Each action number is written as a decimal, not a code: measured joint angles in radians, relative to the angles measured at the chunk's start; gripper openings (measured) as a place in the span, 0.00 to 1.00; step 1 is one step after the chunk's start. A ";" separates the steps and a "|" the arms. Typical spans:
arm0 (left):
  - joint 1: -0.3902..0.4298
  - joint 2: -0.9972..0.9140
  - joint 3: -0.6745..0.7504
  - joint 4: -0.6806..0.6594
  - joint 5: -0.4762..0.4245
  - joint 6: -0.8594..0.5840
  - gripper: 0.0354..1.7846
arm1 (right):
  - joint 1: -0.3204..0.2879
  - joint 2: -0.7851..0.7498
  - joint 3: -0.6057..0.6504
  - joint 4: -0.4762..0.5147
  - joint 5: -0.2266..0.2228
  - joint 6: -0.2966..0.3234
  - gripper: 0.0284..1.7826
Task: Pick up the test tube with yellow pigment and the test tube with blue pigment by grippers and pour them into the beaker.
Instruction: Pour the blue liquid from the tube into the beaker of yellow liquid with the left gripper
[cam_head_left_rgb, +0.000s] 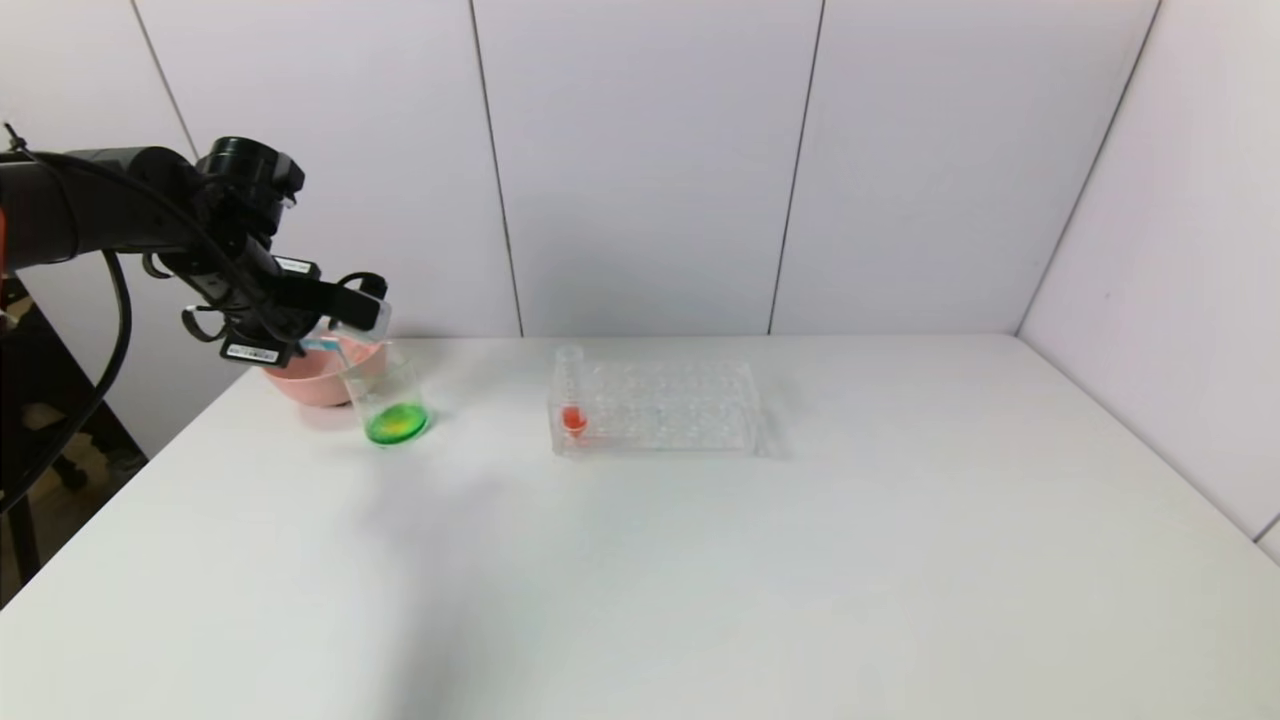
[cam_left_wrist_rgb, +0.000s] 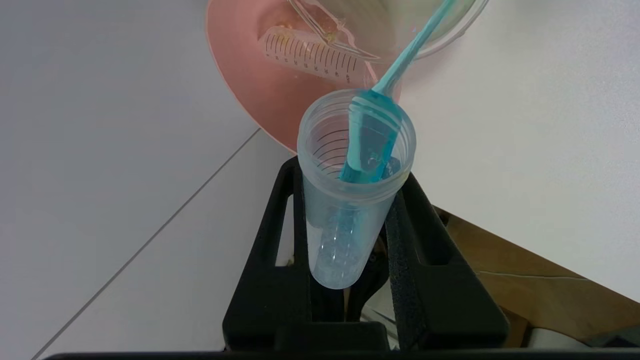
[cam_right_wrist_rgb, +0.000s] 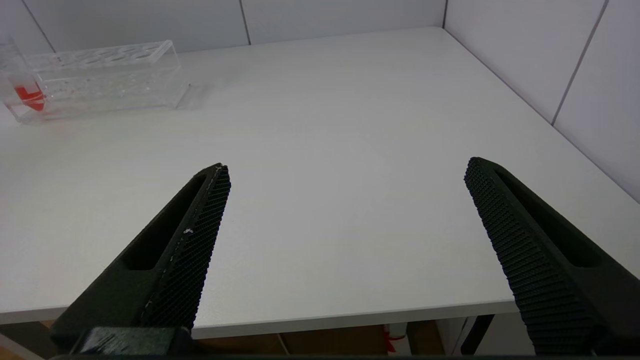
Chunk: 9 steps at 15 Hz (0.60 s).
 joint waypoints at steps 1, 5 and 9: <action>-0.002 0.000 0.000 -0.002 0.001 0.001 0.24 | 0.000 0.000 0.000 0.000 0.000 0.000 0.96; -0.003 -0.002 0.000 -0.004 0.017 0.002 0.24 | 0.000 0.000 0.000 0.000 0.000 0.000 0.96; -0.008 -0.004 0.000 -0.007 0.037 0.003 0.24 | 0.000 0.000 0.000 0.000 0.000 0.000 0.96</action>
